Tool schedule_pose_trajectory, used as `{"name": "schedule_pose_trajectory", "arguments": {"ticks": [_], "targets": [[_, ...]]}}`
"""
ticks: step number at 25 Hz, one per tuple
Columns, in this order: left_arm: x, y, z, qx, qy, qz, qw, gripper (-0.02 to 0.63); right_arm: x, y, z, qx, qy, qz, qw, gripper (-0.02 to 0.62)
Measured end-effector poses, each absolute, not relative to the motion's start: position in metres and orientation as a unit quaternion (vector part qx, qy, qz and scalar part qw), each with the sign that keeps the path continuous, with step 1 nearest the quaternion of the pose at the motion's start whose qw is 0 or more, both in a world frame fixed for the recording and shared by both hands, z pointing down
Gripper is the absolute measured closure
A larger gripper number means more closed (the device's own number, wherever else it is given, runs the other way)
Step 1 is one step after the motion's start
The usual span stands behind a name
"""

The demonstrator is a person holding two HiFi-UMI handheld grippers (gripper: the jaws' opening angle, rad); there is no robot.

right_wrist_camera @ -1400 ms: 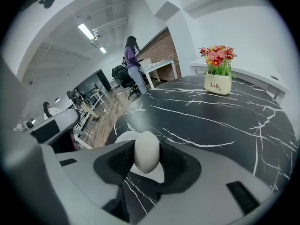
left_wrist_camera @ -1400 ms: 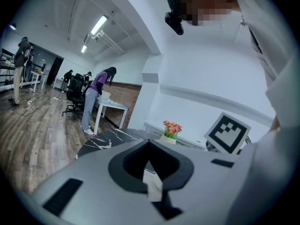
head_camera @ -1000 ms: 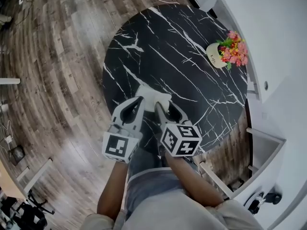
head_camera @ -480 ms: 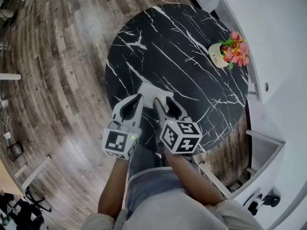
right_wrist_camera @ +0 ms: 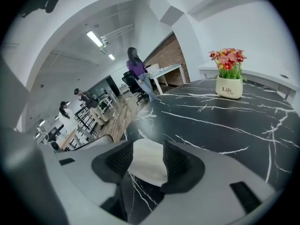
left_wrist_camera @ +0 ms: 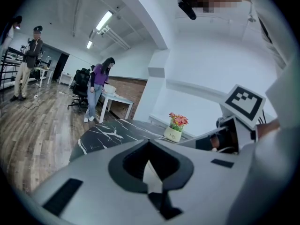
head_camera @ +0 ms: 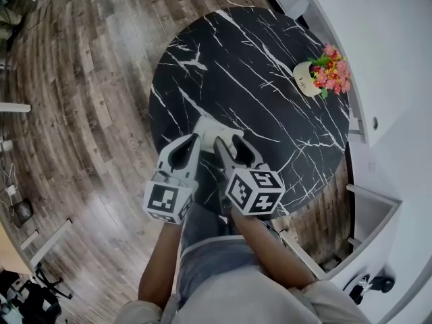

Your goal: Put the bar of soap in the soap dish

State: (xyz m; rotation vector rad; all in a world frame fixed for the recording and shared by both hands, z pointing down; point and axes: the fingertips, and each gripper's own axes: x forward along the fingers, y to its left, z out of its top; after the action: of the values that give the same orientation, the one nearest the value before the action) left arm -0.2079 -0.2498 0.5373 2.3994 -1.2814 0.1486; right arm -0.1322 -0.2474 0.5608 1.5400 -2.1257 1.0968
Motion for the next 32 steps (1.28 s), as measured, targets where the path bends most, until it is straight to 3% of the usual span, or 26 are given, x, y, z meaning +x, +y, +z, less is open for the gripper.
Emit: {"name": "schedule_pose_trajectory", "arguments": {"ticks": [2, 6, 9, 17, 32], "targets": [[-0.208, -0.249, 0.535, 0.862, -0.460, 0.052, 0.207, 0.603, -0.129, -0.247, 0.558, 0.535, -0.741, 0.378, 0.144, 0.400], [-0.206, -0.248, 0.523, 0.863, -0.460, 0.043, 0.203, 0.603, -0.127, -0.246, 0.545, 0.523, -0.760, 0.365, 0.123, 0.506], [-0.203, -0.246, 0.510, 0.864, -0.461, 0.037, 0.201, 0.603, -0.126, -0.245, 0.524, 0.514, -0.785, 0.328, 0.111, 0.546], [-0.181, -0.231, 0.461, 0.874, -0.451, 0.030, 0.177, 0.603, -0.122, -0.236, 0.451, 0.488, -0.846, 0.197, 0.088, 0.573], [-0.125, -0.208, 0.357, 0.904, -0.413, 0.012, 0.108, 0.603, -0.074, -0.207, 0.347, 0.467, -0.878, 0.096, 0.042, 0.581]]}}
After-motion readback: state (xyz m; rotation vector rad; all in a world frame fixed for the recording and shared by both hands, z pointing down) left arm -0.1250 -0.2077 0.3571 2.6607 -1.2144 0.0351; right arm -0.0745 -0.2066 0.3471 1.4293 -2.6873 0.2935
